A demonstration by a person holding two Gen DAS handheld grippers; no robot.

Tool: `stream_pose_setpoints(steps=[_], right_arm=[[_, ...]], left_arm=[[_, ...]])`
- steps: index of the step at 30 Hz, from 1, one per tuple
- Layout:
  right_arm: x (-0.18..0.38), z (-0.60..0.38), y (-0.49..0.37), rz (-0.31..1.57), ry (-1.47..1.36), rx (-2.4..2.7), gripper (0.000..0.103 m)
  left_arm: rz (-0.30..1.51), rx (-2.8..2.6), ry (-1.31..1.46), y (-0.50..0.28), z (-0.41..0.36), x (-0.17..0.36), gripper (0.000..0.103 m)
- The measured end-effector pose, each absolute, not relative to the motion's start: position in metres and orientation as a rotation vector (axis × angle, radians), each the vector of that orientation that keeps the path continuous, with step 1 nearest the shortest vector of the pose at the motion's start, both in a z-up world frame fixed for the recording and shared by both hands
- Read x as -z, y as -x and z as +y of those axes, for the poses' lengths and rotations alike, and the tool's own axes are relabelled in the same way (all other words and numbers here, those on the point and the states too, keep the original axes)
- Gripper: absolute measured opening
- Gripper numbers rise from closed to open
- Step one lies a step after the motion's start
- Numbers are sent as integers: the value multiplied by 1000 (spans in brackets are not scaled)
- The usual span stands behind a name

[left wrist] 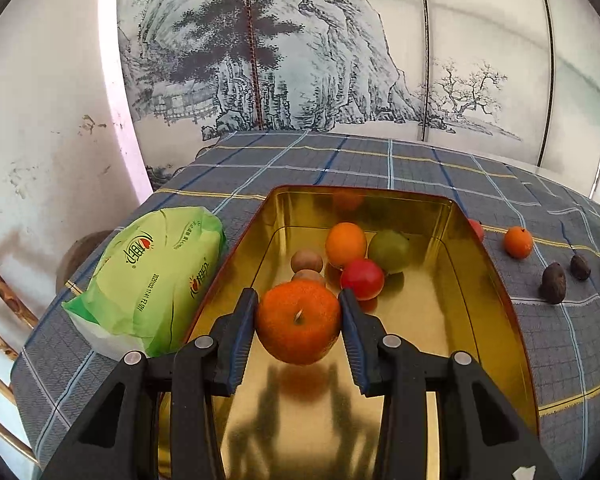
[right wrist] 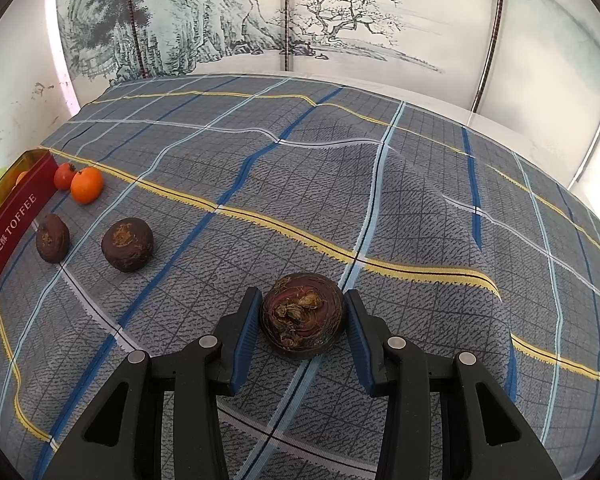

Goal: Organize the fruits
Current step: 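Lower the mandarin into the tin and open the left gripper, then carry the held mangosteen into the tin and open the right gripper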

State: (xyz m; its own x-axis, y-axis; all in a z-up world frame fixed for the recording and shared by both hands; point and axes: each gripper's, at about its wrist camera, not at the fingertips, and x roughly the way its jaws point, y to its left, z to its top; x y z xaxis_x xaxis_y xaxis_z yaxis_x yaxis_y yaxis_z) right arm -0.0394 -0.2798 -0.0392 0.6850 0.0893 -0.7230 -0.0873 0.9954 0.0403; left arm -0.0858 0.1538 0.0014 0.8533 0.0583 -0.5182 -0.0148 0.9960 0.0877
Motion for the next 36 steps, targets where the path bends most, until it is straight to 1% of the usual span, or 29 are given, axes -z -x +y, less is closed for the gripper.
stream_pose_setpoints(steps=[8,15,19,22,28,32,36], right_arm=[[38,-280,39,807,15,-75,42],[38,-295,44,824,-63,-93,42],[30,-294,54,817,-93,-107,42],[17,-298,63,793,-135,-132,42],[-16,-275,81,740,-127,-208,42],[-41,-246,88,697,-105,-293,42],[-65,-196,91,665,-78,-398,42]], left_arm=[[520,-64,-108,89,150,-2,37],[502,-76,-113,92,148,-3,37],[500,-78,-112,93,148,-3,39],[496,-76,-113,94,147,-3,40],[495,-78,-114,94,147,-3,40],[491,-79,-113,94,146,-4,40],[484,-77,-114,94,147,-4,40]])
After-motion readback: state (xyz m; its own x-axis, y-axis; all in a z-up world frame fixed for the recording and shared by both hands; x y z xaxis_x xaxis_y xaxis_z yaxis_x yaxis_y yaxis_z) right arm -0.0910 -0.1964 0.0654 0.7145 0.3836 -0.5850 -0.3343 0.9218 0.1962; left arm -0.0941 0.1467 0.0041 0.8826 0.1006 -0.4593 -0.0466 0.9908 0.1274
